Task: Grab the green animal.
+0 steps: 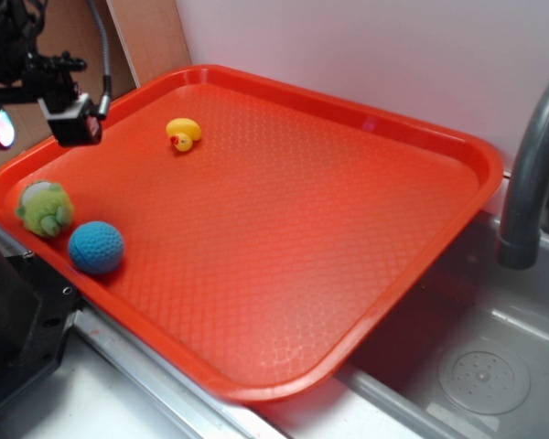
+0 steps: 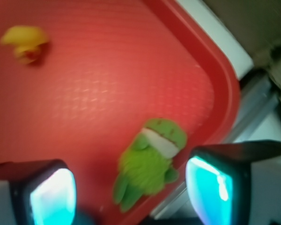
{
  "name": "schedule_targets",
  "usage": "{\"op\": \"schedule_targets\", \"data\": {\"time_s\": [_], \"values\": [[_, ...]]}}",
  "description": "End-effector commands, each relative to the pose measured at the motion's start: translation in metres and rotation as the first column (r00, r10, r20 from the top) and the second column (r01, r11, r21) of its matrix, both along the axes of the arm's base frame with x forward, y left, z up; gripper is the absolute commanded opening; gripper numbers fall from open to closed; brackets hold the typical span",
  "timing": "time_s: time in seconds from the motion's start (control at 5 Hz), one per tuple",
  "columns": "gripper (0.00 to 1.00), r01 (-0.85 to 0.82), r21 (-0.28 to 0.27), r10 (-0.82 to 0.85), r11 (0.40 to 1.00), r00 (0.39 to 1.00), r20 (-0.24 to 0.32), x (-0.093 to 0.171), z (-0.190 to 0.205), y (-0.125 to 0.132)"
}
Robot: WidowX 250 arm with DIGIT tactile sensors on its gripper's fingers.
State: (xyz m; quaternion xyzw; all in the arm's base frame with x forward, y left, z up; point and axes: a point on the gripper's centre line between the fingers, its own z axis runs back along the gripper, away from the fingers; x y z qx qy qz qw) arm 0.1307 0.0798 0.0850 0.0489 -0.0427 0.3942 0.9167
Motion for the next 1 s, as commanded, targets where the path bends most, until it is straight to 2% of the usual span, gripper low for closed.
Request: {"op": "schedule_targets", "data": {"time_s": [0.0,0.2,0.4,0.6,0.8], "values": [[1.0,-0.08,0.004,0.08,0.997,0.996,0.025,-0.016,-0.016,0.02],[1.0,-0.06,-0.025,0.062,0.998,0.997,0.054,-0.023,-0.019,0.025],[1.0,-0.001,-0.091,0.007,0.996,0.998,0.06,-0.018,-0.035,0.019],[1.0,0.089,-0.109,-0.089,0.99,0.996,0.01,-0.008,-0.064,-0.001],[1.0,0.15,-0.098,-0.152,0.984,0.988,-0.009,-0.002,-0.072,-0.016]]}}
